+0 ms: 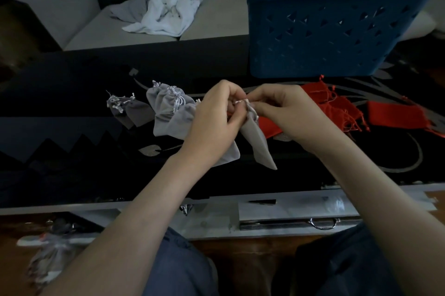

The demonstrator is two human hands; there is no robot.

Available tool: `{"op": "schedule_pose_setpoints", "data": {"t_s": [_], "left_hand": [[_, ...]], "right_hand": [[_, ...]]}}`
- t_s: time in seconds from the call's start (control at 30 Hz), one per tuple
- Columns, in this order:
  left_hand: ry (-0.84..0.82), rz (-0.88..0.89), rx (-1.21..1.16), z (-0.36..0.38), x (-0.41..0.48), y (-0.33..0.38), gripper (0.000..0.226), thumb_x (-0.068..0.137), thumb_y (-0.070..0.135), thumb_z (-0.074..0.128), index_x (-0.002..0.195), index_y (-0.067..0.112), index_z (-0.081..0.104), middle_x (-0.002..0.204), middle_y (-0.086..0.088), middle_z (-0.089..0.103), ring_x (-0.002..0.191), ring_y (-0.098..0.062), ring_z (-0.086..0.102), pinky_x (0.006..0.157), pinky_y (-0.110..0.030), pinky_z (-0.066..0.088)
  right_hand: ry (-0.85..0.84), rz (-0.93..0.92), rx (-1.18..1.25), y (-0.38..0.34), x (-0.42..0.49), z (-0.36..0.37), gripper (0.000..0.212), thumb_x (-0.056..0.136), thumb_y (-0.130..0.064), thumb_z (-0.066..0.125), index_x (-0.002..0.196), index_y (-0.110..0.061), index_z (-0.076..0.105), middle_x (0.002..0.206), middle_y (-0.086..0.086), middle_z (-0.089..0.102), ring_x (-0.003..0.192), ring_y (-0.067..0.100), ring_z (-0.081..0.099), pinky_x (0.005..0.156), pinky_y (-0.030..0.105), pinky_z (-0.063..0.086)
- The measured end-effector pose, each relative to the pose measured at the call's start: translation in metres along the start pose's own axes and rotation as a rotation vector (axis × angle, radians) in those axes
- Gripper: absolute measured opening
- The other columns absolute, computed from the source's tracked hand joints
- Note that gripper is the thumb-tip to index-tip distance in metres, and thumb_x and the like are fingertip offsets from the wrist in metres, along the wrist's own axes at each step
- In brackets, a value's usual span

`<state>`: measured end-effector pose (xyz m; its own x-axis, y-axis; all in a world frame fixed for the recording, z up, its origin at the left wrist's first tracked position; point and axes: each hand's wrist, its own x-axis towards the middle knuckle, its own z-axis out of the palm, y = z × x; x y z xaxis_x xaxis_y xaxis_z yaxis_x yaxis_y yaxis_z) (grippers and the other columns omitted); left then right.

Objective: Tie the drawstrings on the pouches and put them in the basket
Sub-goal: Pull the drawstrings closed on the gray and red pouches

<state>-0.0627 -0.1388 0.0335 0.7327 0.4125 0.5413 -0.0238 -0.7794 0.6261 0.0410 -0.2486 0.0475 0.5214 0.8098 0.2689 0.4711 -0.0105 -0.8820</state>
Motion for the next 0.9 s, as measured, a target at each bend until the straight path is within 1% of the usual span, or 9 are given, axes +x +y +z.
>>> {"op": "schedule_pose_setpoints", "data": {"t_s": [0.1, 0.17, 0.3, 0.43, 0.5, 0.6, 0.77, 0.87, 0.9], "left_hand": [[0.010, 0.032, 0.022, 0.003, 0.000, 0.001, 0.014, 0.090, 0.005, 0.056, 0.090, 0.018, 0.050, 0.075, 0.014, 0.046, 0.069, 0.000, 0.046, 0.067, -0.008, 0.037], [0.020, 0.068, 0.041, 0.004, 0.001, 0.002, 0.011, 0.090, 0.004, 0.054, 0.091, 0.014, 0.051, 0.078, 0.017, 0.043, 0.071, 0.000, 0.045, 0.070, -0.007, 0.036], [0.018, 0.085, 0.050, 0.005, 0.003, 0.002, 0.007, 0.092, 0.005, 0.052, 0.093, 0.011, 0.052, 0.082, 0.019, 0.042, 0.074, 0.000, 0.045, 0.071, -0.006, 0.035], [0.016, 0.041, 0.023, 0.004, 0.002, 0.004, 0.014, 0.093, 0.008, 0.055, 0.093, 0.020, 0.048, 0.082, 0.016, 0.047, 0.074, 0.000, 0.048, 0.069, -0.004, 0.036], [0.027, 0.020, 0.005, 0.004, 0.003, 0.005, 0.012, 0.093, 0.009, 0.057, 0.092, 0.020, 0.051, 0.082, 0.010, 0.054, 0.071, -0.002, 0.051, 0.066, -0.006, 0.038], [0.043, -0.003, -0.029, 0.004, 0.003, 0.004, 0.004, 0.092, 0.011, 0.059, 0.093, 0.014, 0.059, 0.084, 0.000, 0.062, 0.075, -0.008, 0.057, 0.065, -0.010, 0.043], [0.063, -0.014, -0.035, 0.005, 0.004, 0.003, 0.003, 0.091, 0.011, 0.061, 0.093, 0.013, 0.061, 0.084, -0.002, 0.063, 0.074, -0.009, 0.057, 0.065, -0.012, 0.045], [0.060, -0.025, -0.039, 0.004, 0.004, 0.002, 0.009, 0.090, 0.010, 0.060, 0.091, 0.018, 0.057, 0.084, -0.001, 0.062, 0.074, -0.009, 0.056, 0.064, -0.010, 0.042], [0.061, -0.022, -0.038, 0.003, 0.004, 0.001, 0.012, 0.090, 0.009, 0.060, 0.091, 0.019, 0.055, 0.084, -0.001, 0.061, 0.074, -0.009, 0.055, 0.065, -0.010, 0.042]], "right_hand": [[0.007, -0.018, -0.016, 0.000, -0.001, -0.001, 0.014, 0.089, -0.003, 0.060, 0.097, -0.008, 0.070, 0.081, -0.006, 0.068, 0.074, -0.005, 0.061, 0.072, 0.011, 0.047], [0.028, -0.025, -0.036, 0.001, -0.002, -0.001, 0.018, 0.089, -0.003, 0.058, 0.100, -0.012, 0.069, 0.082, -0.002, 0.068, 0.074, 0.002, 0.061, 0.073, 0.016, 0.049], [0.055, -0.039, -0.047, 0.003, -0.004, 0.001, 0.020, 0.092, -0.003, 0.054, 0.101, -0.013, 0.068, 0.088, -0.002, 0.069, 0.082, 0.007, 0.064, 0.075, 0.016, 0.049], [0.117, -0.059, -0.087, 0.004, -0.005, 0.005, 0.013, 0.092, -0.005, 0.055, 0.096, -0.008, 0.067, 0.080, 0.002, 0.068, 0.069, 0.007, 0.063, 0.064, 0.011, 0.046], [0.151, -0.074, -0.133, 0.005, -0.005, 0.006, 0.012, 0.091, -0.006, 0.056, 0.096, -0.008, 0.067, 0.074, 0.001, 0.066, 0.064, 0.004, 0.060, 0.060, 0.010, 0.044], [0.205, -0.072, -0.179, 0.006, -0.006, 0.009, 0.009, 0.091, -0.009, 0.057, 0.093, -0.010, 0.065, 0.068, -0.006, 0.062, 0.060, 0.001, 0.057, 0.056, 0.010, 0.041], [0.236, -0.065, -0.163, 0.005, -0.007, 0.012, 0.008, 0.093, -0.013, 0.056, 0.094, -0.010, 0.063, 0.074, -0.001, 0.064, 0.054, 0.009, 0.059, 0.046, 0.018, 0.044], [0.197, -0.006, -0.066, 0.003, -0.008, 0.012, 0.006, 0.094, -0.016, 0.054, 0.094, -0.015, 0.060, 0.074, 0.003, 0.063, 0.044, 0.010, 0.056, 0.039, 0.020, 0.041], [0.173, 0.019, -0.020, 0.002, -0.008, 0.012, 0.006, 0.095, -0.016, 0.054, 0.097, -0.018, 0.059, 0.072, 0.003, 0.061, 0.044, 0.017, 0.056, 0.037, 0.025, 0.041]]}}
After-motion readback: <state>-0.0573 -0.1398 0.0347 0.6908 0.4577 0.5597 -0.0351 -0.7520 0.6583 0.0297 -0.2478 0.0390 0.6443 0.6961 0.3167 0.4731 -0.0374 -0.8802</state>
